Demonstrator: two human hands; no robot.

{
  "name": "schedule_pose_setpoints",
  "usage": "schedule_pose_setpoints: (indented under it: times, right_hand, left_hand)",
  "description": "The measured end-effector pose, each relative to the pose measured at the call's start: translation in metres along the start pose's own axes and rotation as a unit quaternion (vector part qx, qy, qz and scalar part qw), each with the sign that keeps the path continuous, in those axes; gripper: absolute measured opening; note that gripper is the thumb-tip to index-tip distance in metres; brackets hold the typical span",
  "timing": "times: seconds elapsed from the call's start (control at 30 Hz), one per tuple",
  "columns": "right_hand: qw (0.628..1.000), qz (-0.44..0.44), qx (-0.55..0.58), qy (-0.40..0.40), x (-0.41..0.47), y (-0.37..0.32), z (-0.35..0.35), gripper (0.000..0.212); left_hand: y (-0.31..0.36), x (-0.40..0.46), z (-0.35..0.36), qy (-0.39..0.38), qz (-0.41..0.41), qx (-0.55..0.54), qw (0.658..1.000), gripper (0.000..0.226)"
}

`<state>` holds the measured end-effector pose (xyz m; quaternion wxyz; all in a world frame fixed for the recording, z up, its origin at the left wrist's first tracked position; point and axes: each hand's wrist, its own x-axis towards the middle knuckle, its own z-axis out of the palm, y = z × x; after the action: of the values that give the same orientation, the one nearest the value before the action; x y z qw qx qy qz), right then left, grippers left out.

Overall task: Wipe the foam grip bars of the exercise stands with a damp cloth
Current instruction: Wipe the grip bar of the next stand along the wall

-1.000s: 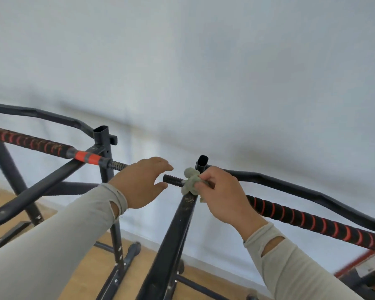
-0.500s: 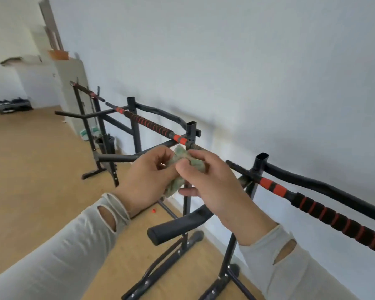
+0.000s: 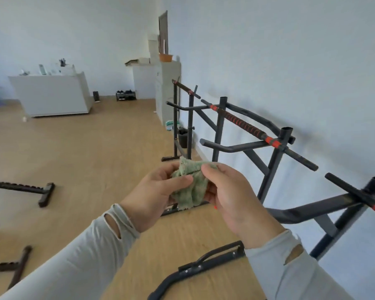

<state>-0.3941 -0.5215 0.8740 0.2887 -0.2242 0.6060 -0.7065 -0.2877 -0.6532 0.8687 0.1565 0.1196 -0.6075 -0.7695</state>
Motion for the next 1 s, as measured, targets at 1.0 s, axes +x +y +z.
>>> schedule_pose_setpoints:
  times: [1.0]
  right_hand:
    - [0.992, 0.091, 0.035, -0.079, 0.082, 0.11, 0.37, 0.032]
  left_hand:
    - [0.032, -0.079, -0.375, 0.266, -0.031, -0.022, 0.963, 0.037]
